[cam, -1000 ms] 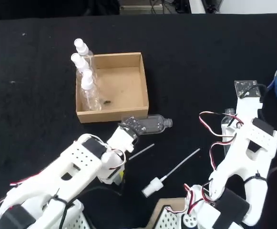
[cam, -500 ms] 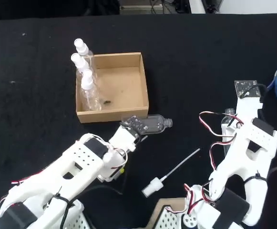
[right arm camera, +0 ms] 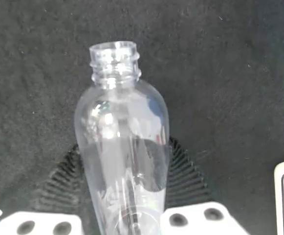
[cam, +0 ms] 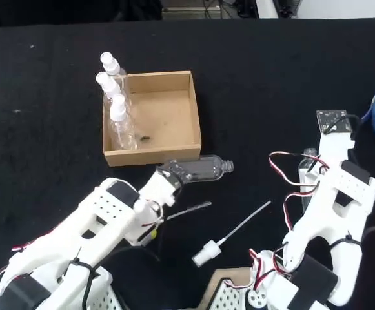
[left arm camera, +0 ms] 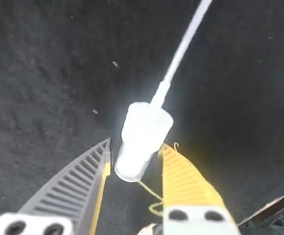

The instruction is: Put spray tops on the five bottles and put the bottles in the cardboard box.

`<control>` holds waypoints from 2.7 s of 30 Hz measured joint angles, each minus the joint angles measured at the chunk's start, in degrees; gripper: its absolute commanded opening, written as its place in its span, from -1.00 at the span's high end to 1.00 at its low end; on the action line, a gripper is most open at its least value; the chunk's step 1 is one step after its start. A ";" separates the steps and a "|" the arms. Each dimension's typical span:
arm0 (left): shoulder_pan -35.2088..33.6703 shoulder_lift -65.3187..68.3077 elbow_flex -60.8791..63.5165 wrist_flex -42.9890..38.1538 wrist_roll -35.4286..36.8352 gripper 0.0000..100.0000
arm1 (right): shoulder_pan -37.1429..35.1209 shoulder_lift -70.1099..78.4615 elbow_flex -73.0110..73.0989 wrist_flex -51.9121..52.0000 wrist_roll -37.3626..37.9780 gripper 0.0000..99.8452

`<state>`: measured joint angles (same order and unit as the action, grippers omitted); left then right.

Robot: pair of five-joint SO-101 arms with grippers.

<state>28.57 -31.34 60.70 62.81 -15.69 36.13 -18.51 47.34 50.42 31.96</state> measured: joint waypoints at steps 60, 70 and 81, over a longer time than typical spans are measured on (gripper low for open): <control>-28.57 0.18 -11.96 16.44 -20.57 0.93 | -0.88 -6.95 -9.14 19.60 0.00 0.98; -49.23 0.18 -17.23 20.75 -20.57 0.93 | -22.51 -22.59 -13.63 35.25 -5.80 0.98; -71.74 0.18 -17.76 21.01 -21.71 0.93 | -69.98 -19.25 -23.56 38.15 -25.67 0.98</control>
<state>-43.16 -31.16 42.95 83.82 -37.41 -33.85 -37.76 23.78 88.57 6.29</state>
